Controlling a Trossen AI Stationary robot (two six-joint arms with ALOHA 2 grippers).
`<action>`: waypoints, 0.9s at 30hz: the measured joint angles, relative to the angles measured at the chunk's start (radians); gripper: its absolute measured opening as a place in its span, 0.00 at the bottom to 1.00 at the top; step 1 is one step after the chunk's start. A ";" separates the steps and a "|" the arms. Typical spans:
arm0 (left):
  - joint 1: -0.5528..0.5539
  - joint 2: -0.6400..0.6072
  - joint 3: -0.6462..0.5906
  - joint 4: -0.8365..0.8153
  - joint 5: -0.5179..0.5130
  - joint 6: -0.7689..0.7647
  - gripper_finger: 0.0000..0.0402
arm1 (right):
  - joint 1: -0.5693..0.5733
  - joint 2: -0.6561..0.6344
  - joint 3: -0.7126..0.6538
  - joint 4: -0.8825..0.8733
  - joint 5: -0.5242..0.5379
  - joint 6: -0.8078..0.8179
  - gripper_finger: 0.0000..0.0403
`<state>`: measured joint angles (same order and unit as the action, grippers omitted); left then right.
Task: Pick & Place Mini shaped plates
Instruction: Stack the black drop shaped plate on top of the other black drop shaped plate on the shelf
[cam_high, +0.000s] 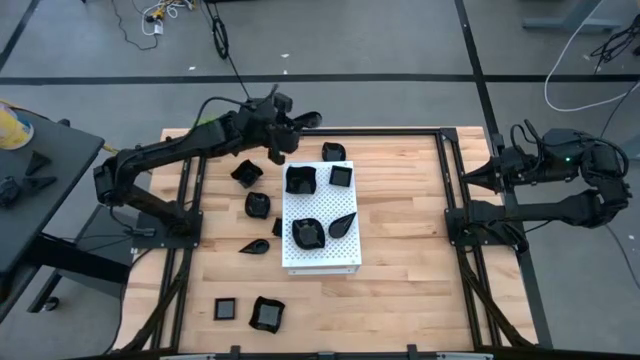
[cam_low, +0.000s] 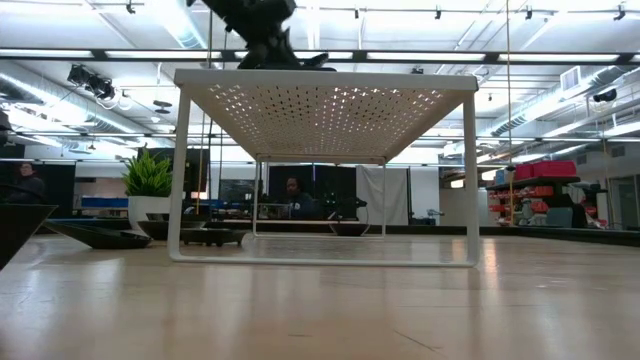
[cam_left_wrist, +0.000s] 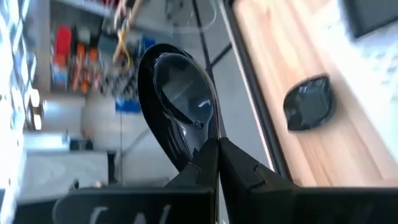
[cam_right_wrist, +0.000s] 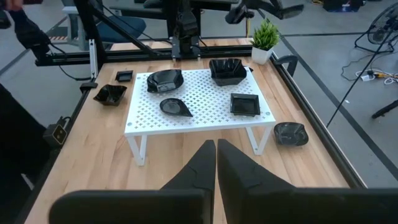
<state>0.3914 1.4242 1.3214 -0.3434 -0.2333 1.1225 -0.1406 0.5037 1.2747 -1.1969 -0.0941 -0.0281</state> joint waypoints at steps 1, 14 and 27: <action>-0.008 0.000 0.007 0.001 0.018 0.026 0.03 | 0.000 0.000 0.000 0.000 0.000 0.000 0.05; -0.161 0.000 0.076 0.004 0.195 0.280 0.01 | 0.000 0.000 0.000 0.000 0.000 0.000 0.05; -0.354 0.003 0.080 0.000 0.221 0.395 0.01 | 0.000 0.000 0.000 0.000 0.000 0.000 0.05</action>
<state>0.0371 1.4276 1.4017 -0.3429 -0.0124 1.5177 -0.1406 0.5036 1.2747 -1.1971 -0.0940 -0.0282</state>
